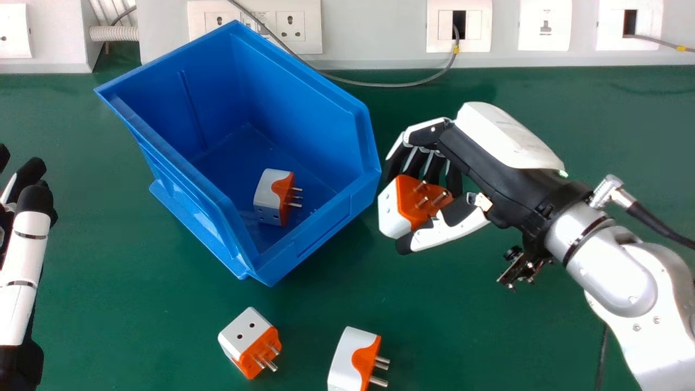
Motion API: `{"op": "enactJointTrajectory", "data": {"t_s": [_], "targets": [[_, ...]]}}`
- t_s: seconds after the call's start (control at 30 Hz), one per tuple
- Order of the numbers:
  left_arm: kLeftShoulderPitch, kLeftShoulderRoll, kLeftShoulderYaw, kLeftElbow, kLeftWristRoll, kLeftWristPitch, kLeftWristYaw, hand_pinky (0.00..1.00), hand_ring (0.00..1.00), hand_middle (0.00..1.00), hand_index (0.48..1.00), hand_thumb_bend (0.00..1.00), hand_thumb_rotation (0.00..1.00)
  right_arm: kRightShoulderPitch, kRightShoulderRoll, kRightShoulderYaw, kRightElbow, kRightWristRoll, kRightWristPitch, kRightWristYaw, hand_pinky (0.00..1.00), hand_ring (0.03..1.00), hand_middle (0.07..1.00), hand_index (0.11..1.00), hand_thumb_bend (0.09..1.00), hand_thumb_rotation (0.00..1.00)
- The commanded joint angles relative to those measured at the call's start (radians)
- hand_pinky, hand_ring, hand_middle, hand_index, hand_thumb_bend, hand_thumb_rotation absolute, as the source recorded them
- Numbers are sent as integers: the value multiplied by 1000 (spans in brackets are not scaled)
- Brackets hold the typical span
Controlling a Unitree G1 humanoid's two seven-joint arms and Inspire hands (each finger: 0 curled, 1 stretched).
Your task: Pick all objects and put in blue box
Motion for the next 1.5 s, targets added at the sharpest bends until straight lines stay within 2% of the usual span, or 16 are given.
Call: {"op": "enactJointTrajectory", "data": {"t_s": [0.0,0.2,0.43,0.77,0.93,1.1,1.23,1.47], "targets": [[-5,-1,-2,-8,-2,-24,7,949,961,951,983,537,761,-7,2,-17,-64,27,5,17,298,404,496,550,486,0],[-5,-2,0,-28,-9,-10,11,948,959,949,979,532,758,-49,30,-2,-90,50,11,53,301,410,501,551,487,0],[-17,0,-12,-27,1,-13,21,944,957,947,973,532,750,-137,88,26,-40,67,-20,53,305,417,505,550,487,0],[-29,7,-16,-35,10,-7,31,935,955,938,963,518,742,-281,185,90,150,37,-124,-8,300,417,512,550,486,0],[-33,7,-22,-24,19,-16,32,936,956,937,961,512,740,-395,247,118,302,26,-146,-34,304,421,516,541,487,0],[-33,7,-28,-22,27,-15,36,942,959,938,964,505,740,-501,321,136,471,28,-140,-64,312,424,517,528,489,0],[-24,5,-26,-25,28,-21,34,943,958,937,965,498,739,-586,372,140,601,21,-126,-93,321,426,512,524,491,0],[-17,5,-24,-15,20,-28,27,941,956,935,965,493,736,-721,419,167,850,-39,-155,-197,328,429,508,525,492,0]]}}
